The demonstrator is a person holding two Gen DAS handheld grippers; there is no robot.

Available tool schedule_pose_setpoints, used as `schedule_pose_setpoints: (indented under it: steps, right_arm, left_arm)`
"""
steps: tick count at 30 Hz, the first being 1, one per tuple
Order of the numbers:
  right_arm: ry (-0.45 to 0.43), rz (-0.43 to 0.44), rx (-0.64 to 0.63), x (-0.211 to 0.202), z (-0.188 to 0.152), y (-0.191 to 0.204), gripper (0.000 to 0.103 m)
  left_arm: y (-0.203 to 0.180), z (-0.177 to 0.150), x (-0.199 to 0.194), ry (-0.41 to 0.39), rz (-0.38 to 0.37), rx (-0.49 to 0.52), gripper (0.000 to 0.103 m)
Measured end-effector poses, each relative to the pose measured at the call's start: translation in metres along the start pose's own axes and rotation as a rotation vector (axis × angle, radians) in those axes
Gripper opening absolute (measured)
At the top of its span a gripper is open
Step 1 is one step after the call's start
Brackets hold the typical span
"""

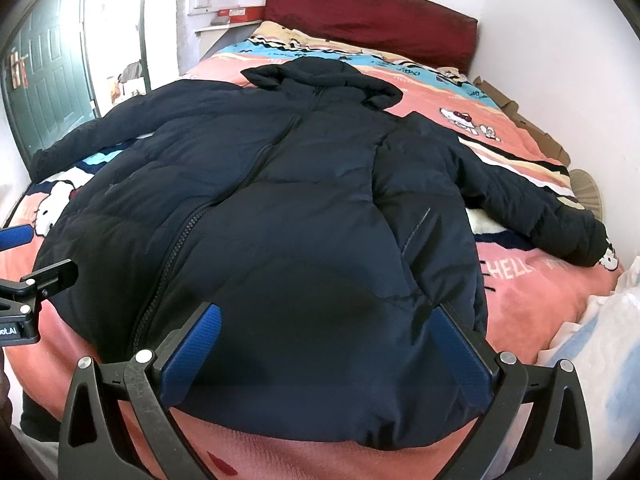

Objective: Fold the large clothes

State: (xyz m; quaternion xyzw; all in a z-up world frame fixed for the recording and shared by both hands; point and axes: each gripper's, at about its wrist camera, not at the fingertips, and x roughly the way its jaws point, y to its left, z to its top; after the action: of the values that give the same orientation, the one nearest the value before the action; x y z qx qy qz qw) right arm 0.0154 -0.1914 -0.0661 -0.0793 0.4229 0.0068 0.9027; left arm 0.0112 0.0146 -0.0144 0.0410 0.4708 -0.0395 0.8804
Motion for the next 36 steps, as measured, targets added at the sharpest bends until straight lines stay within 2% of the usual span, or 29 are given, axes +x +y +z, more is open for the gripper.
schedule_pose_setpoints:
  steps: [13, 30, 36]
  right_arm:
    - [0.012, -0.003, 0.014, 0.004, 0.004, -0.004, 0.102]
    - [0.003, -0.006, 0.033, 0.007, 0.015, -0.013, 0.102]
    - [-0.02, -0.008, 0.039, 0.007, 0.028, -0.019, 0.102]
  left_arm:
    - [0.003, 0.002, 0.002, 0.013, 0.03, -0.014, 0.103]
    - [0.012, 0.007, 0.0, -0.019, 0.048, -0.043, 0.103]
    - [0.008, 0.018, 0.0, -0.01, 0.015, -0.019, 0.103]
